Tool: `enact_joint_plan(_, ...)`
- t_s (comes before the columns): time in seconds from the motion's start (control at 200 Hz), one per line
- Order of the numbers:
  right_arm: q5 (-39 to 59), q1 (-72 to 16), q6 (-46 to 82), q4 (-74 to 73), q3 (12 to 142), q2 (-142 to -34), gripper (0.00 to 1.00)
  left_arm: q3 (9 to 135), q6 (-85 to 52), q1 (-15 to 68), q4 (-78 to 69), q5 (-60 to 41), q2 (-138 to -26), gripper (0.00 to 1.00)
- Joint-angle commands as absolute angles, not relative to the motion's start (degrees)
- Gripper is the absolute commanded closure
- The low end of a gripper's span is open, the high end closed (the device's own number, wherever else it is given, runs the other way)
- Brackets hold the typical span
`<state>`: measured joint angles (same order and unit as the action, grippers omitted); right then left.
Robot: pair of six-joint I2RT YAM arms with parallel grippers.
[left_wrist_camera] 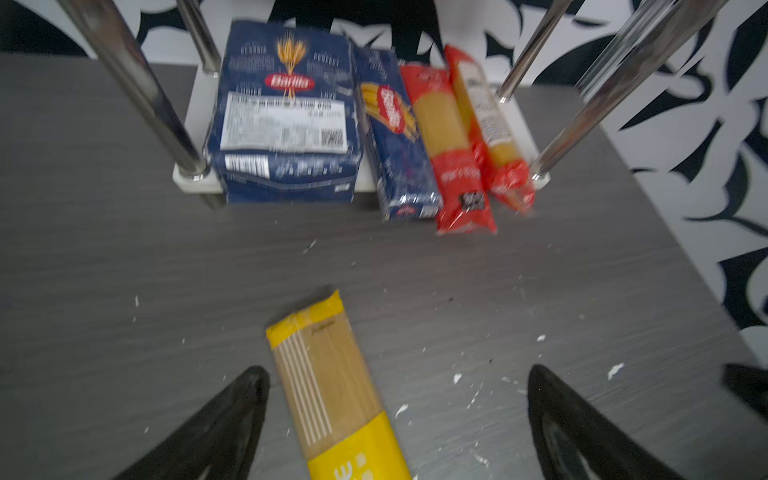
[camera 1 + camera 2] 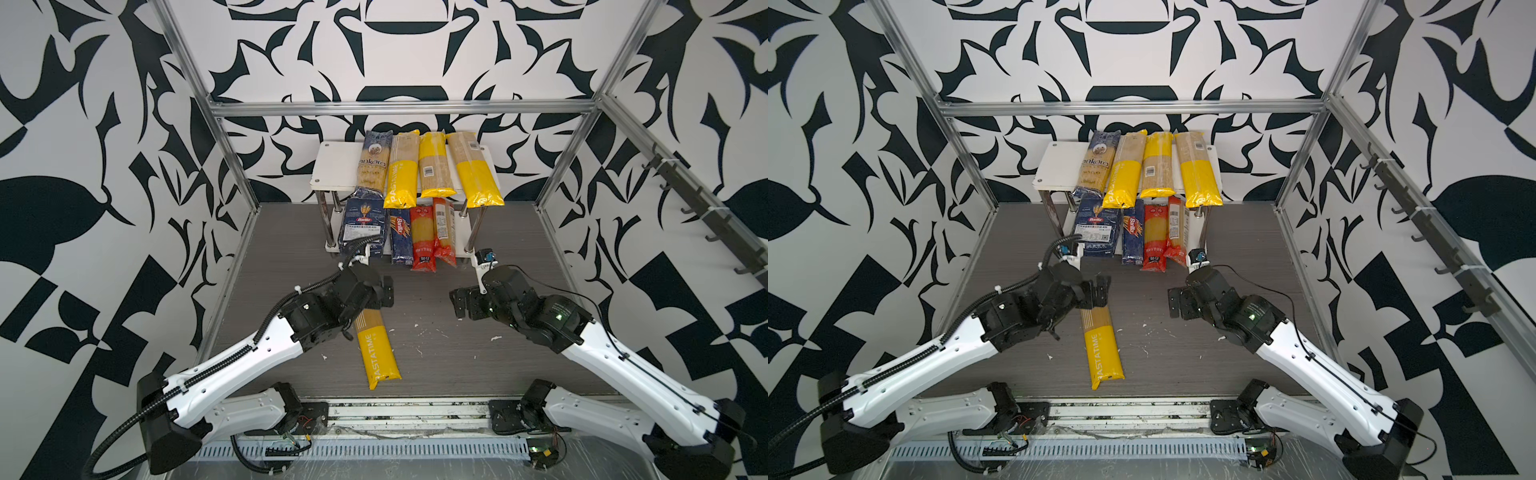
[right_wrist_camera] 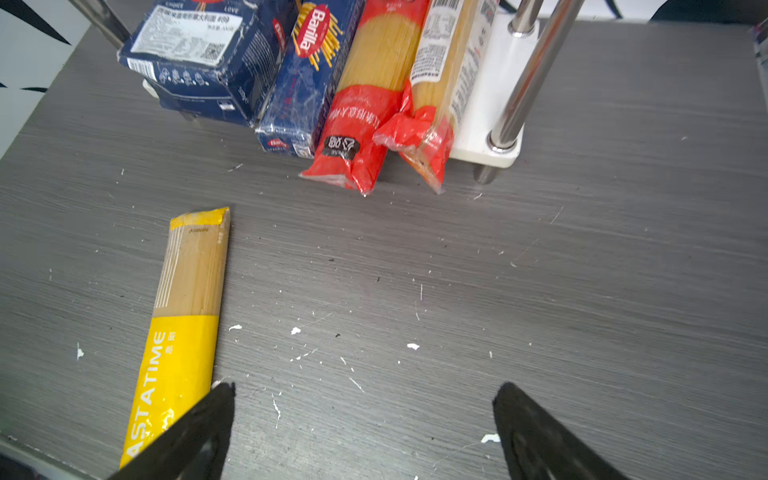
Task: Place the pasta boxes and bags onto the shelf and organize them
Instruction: 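Move the left gripper down over the yellow PASTATIME bag on the table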
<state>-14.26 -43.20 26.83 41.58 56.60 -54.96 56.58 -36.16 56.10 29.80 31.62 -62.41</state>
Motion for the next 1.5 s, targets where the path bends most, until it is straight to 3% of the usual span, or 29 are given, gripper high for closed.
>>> enact_joint_plan(0.0,-13.1,-43.1,28.1,39.3,56.8,-55.3,0.00,52.6,-44.7,58.4,31.2,36.6,-60.7,0.01)
enact_joint_plan(0.515,-13.1,-43.2,29.8,40.8,55.1,-52.7,0.00,39.3,-55.9,64.0,24.8,36.6,-62.6,0.01)
enact_joint_plan(1.15,-13.0,-43.6,30.4,41.1,54.4,-51.7,0.00,34.3,-71.1,70.4,25.4,33.2,-74.3,0.01)
enact_joint_plan(1.495,-13.2,-43.6,30.4,41.0,53.7,-51.3,0.00,35.0,-70.9,70.5,19.8,29.1,-81.8,0.01)
